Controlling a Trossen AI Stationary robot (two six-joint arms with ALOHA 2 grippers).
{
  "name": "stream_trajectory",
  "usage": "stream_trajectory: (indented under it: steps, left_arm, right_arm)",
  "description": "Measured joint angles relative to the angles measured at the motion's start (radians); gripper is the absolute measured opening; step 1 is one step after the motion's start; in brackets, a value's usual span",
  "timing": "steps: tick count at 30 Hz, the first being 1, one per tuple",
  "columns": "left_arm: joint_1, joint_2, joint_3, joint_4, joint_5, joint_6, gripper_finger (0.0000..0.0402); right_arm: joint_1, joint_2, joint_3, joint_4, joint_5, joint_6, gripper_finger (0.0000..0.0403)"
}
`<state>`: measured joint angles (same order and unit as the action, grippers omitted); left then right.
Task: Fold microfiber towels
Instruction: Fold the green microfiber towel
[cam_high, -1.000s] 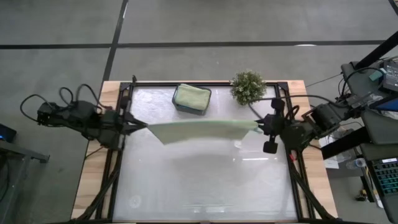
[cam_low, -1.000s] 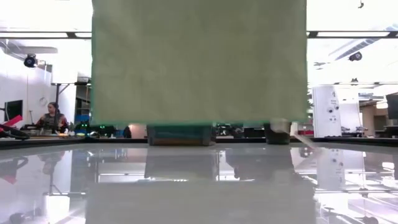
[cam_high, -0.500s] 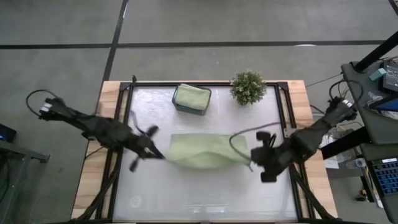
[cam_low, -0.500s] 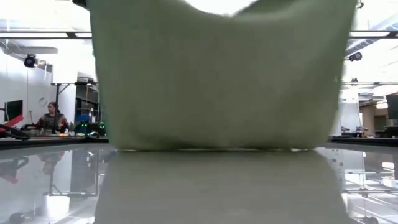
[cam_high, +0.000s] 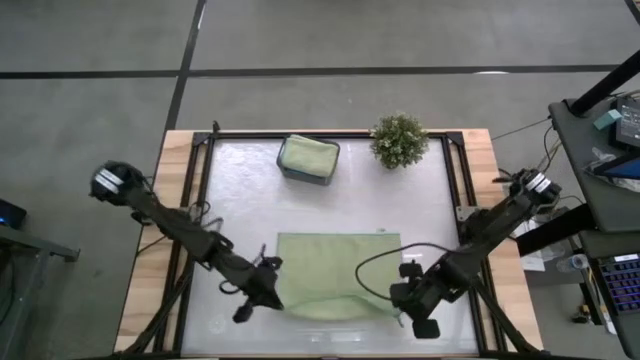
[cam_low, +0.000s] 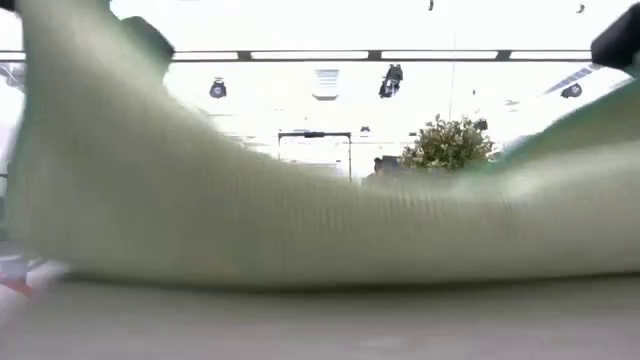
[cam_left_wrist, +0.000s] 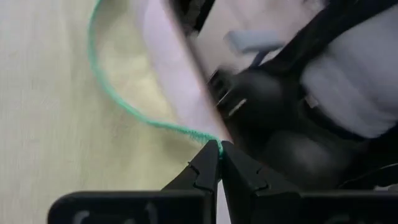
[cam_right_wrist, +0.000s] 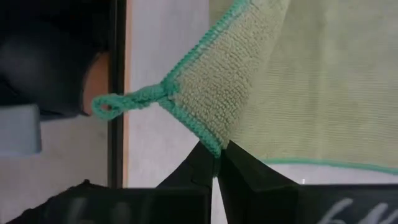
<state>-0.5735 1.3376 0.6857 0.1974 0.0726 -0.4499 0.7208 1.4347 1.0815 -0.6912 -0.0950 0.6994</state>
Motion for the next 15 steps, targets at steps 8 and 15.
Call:
stream_trajectory:
  steps: [8,15]
  left_arm:
    - [0.021,0.094,-0.019,-0.033,-0.034,-0.016,0.0]
    - [0.066,0.022,-0.054,-0.185,-0.208,-0.017,0.0]
  right_arm:
    - [-0.016,0.05,-0.056,-0.02,0.035,-0.001,0.0008]
    - [-0.069,0.019,-0.075,-0.13,0.143,0.009,0.0008]
